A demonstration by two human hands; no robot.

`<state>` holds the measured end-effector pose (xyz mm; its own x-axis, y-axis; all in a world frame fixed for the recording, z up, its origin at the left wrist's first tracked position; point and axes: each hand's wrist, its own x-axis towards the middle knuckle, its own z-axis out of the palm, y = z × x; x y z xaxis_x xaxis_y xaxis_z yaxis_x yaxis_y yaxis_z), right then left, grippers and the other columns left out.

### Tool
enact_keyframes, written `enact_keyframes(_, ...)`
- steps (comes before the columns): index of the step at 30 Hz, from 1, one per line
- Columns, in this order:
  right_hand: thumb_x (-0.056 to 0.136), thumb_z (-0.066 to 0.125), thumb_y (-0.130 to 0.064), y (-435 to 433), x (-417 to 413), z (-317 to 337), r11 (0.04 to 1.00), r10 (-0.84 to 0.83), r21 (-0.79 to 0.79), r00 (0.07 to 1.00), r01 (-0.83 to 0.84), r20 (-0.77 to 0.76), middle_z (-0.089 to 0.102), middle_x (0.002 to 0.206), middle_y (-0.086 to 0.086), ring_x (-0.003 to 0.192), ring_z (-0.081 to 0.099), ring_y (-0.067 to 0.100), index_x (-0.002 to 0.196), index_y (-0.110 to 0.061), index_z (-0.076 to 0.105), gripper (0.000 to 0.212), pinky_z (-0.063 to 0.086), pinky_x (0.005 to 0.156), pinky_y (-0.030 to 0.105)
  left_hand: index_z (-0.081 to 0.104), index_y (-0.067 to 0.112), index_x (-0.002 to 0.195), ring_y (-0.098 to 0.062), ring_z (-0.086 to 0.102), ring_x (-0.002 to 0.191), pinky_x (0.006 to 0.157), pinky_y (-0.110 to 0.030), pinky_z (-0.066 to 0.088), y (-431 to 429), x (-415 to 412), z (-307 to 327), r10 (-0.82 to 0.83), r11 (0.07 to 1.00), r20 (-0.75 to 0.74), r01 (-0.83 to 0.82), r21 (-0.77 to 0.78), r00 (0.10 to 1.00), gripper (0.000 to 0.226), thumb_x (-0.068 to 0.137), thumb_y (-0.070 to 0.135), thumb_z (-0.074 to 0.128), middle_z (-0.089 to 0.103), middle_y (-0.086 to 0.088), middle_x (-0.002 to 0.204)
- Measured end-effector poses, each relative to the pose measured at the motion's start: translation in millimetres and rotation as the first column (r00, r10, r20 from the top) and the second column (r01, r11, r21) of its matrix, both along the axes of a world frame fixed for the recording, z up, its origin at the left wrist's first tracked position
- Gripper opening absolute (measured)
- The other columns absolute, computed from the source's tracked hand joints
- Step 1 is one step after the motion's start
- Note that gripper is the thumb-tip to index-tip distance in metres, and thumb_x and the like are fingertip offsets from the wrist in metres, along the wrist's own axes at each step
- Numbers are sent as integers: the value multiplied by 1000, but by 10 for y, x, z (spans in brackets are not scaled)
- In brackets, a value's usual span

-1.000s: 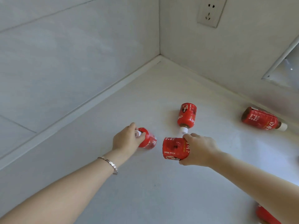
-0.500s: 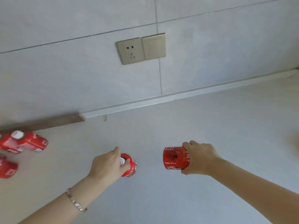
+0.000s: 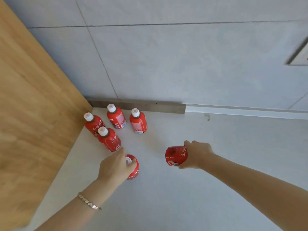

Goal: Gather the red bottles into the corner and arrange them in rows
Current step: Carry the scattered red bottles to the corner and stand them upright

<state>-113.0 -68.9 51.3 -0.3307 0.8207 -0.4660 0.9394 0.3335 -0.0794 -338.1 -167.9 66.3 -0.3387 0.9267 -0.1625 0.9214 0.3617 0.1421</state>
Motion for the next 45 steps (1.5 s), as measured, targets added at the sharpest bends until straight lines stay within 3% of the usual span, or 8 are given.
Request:
enact_keyframes(10, 78, 64, -49, 317, -1321, -113, 984, 130, 105, 984, -144, 125, 53, 120, 7, 106, 60, 25, 130, -16, 42, 66, 45, 75, 30, 53, 14, 106, -24, 65, 99, 79, -32, 51, 0, -715, -191, 124, 990, 144, -133, 55, 982, 34, 87, 42, 52, 69, -4, 106)
enact_keyframes(16, 88, 59, -39, 291, -1494, -67, 997, -30, 59, 959, 49, -282, 49, 122, 11, 103, 60, 33, 129, -16, 48, 48, 52, 87, 38, 53, 14, 103, -21, 66, 95, 73, -29, 50, -23, -862, -241, 148, 988, 137, -152, 19, 979, 34, 88, 44, 52, 69, -4, 104)
enact_keyframes(25, 89, 60, -22, 251, -1605, -73, 984, -176, -77, 856, 159, -486, 56, 126, 12, 111, 57, 27, 128, -10, 50, 43, 47, 93, 34, 55, 12, 107, -22, 64, 98, 73, -30, 48, 118, -927, -266, 135, 990, 86, -137, 17, 987, 35, 89, 42, 51, 68, -5, 106)
enact_keyframes(28, 88, 62, -23, 149, -1261, -113, 974, -183, -197, 896, 110, -405, 59, 125, 9, 113, 58, 25, 133, -13, 46, 49, 47, 97, 33, 61, 7, 96, -28, 60, 92, 71, -35, 50, 115, -842, -198, 5, 1000, -153, -2, 22, 988, 33, 85, 38, 60, 65, -13, 97)
enact_keyframes(30, 89, 59, -26, 53, -944, -155, 954, -163, -292, 934, 67, -318, 62, 123, 6, 116, 56, 22, 131, -15, 48, 44, 44, 95, 30, 65, 6, 87, -33, 59, 86, 68, -41, 51, 171, -695, -108, -100, 991, -190, 114, 64, 977, 28, 77, 31, 71, 64, -16, 91)
enact_keyframes(34, 91, 53, -29, -165, -166, -189, 919, -217, -373, 954, 127, -209, 62, 122, 2, 116, 54, 17, 125, -18, 53, 36, 40, 86, 26, 59, 10, 96, -28, 61, 90, 79, -37, 50, 406, -11, 68, -363, 931, 128, 355, 80, 923, 20, 88, 28, 56, 66, -6, 95)
enact_keyframes(37, 92, 51, -29, -346, 546, -193, 893, -324, -371, 936, 254, -139, 59, 126, 2, 117, 53, 18, 125, -17, 53, 35, 40, 88, 28, 55, 17, 94, -26, 62, 93, 75, -31, 46, 581, 731, -34, -364, 886, 394, 445, -132, 844, 13, 90, 27, 48, 64, -1, 94)
enact_keyframes(45, 91, 53, -30, -1108, 2901, -41, 696, -706, -287, 700, 658, -108, 61, 123, 3, 116, 54, 19, 122, -18, 55, 34, 43, 92, 28, 47, 21, 86, -21, 51, 88, 76, -27, 38, 820, 3151, -153, -689, 573, 381, 785, -234, 617, 7, 90, 26, 47, 53, 2, 94)
